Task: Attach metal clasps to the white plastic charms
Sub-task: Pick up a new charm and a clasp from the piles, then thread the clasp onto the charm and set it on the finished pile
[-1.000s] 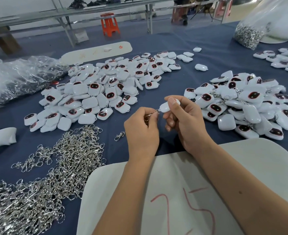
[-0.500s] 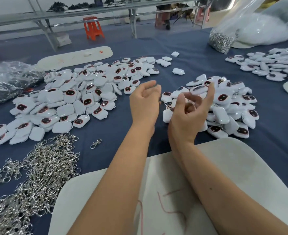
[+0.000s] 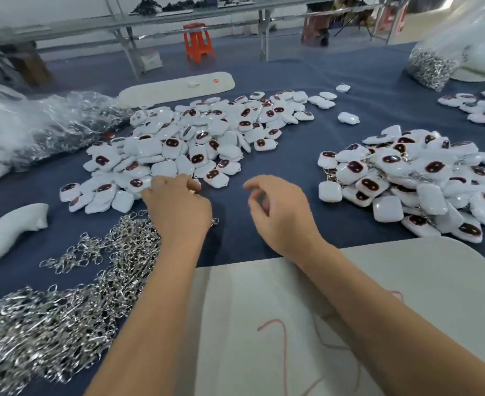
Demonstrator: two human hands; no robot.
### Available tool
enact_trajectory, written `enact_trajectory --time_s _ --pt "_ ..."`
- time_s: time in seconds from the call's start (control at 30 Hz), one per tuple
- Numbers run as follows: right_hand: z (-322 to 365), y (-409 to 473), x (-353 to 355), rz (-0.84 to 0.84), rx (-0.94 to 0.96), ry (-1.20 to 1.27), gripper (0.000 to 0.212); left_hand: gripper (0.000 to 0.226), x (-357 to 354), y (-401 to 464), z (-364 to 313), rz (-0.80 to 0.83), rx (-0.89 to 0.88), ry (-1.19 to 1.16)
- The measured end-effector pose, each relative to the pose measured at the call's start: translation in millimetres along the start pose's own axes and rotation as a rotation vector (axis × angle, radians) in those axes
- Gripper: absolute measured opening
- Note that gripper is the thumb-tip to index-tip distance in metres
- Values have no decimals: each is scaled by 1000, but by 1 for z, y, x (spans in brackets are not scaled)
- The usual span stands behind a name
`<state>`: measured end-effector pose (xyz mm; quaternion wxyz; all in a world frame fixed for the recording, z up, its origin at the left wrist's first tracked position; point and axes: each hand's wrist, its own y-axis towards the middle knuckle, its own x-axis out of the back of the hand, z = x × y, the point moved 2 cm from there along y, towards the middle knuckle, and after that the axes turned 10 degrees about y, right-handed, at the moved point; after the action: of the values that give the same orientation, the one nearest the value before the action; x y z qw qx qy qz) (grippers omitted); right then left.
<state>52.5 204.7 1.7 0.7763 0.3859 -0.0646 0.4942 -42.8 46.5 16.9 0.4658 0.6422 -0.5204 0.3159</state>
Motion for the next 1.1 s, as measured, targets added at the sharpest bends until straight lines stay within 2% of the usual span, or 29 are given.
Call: enact_trajectory --time_s 0.07,0.13,0.17,0.23,0.3,0.4,0.47,0.53,0.6,0.63,0.67,0.7,0.8,0.87,0.93,1.0,1.03,1.1 --pt "11 2 -25 281 42 -112 36 45 5 5 14 92 -16 146" --pt "16 5 -44 385 35 -203 40 59 6 6 20 157 -114 252" --pt "17 9 -48 366 5 -201 40 59 6 6 20 159 -165 298" --pt "17 15 -53 299 -60 -175 39 45 8 4 18 110 -229 352" --pt "14 16 -56 275 -75 -194 42 29 10 1 14 43 -265 309" --pt "11 14 -55 250 -60 -87 62 19 16 -3 7 -7 -251 -7" --pt "8 12 -47 155 -77 87 65 11 19 -5 0 71 -188 -339" --pt "6 12 -38 8 -82 162 46 6 21 -10 -6 187 -132 -559" --pt "3 11 -33 -67 -112 131 16 3 22 -17 -10 240 -73 -669" --pt "2 11 -33 -72 -147 124 13 7 22 -19 -9 220 -40 -678" --pt "-1 11 -33 -86 -194 147 17 9 22 -20 -7 182 -18 -617" --pt "-4 11 -31 -125 -264 200 23 9 22 -18 -4 158 -27 -458" --pt "-10 14 -21 -239 -501 438 29 19 19 -18 1 314 -150 136" --pt "-11 13 -13 -226 -540 578 24 18 17 -20 -1 404 -203 251" --pt "-13 11 -3 -197 -506 633 13 17 16 -23 -7 402 -235 268" --pt "-16 7 9 -144 -475 637 14 13 15 -26 -15 374 -243 201" --pt "-17 5 14 -111 -464 652 18 7 12 -28 -20 351 -225 92" --pt "-18 3 20 -44 -446 680 33 13 4 -36 -32 351 -140 -311"
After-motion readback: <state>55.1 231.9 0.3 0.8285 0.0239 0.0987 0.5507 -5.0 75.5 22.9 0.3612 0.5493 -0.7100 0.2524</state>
